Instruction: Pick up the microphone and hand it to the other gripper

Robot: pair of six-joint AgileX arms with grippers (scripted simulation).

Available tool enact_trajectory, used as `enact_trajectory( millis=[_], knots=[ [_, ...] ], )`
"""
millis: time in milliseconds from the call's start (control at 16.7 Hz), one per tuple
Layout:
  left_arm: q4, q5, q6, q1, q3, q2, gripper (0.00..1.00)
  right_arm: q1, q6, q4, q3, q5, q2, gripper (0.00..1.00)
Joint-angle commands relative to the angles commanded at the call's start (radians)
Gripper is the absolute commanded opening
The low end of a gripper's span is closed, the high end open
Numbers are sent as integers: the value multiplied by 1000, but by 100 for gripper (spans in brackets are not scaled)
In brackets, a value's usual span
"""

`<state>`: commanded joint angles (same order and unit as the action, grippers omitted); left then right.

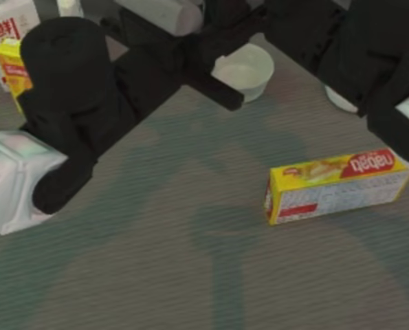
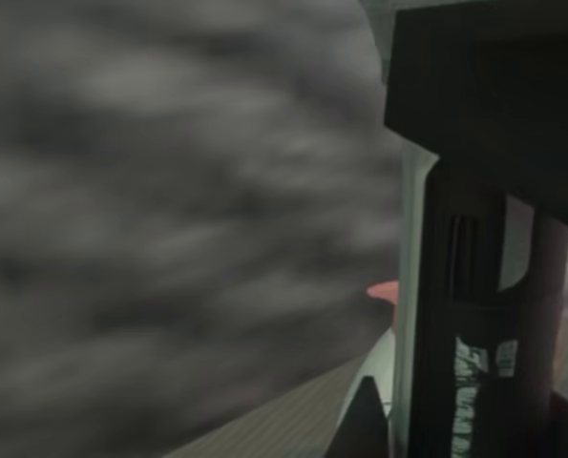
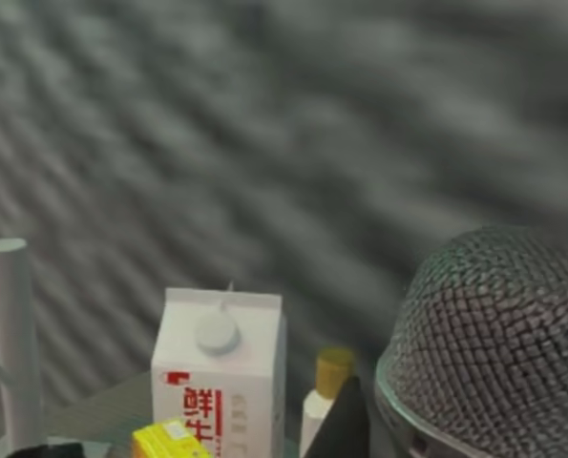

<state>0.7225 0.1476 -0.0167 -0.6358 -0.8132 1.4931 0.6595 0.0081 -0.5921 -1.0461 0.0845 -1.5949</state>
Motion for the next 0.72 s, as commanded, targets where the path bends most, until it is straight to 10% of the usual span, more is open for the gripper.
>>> enact_trajectory(
  millis=[720],
  knots=[
    [0, 0, 0, 0, 0, 0, 0, 0, 0, 0, 0, 0, 0, 0]
  ],
)
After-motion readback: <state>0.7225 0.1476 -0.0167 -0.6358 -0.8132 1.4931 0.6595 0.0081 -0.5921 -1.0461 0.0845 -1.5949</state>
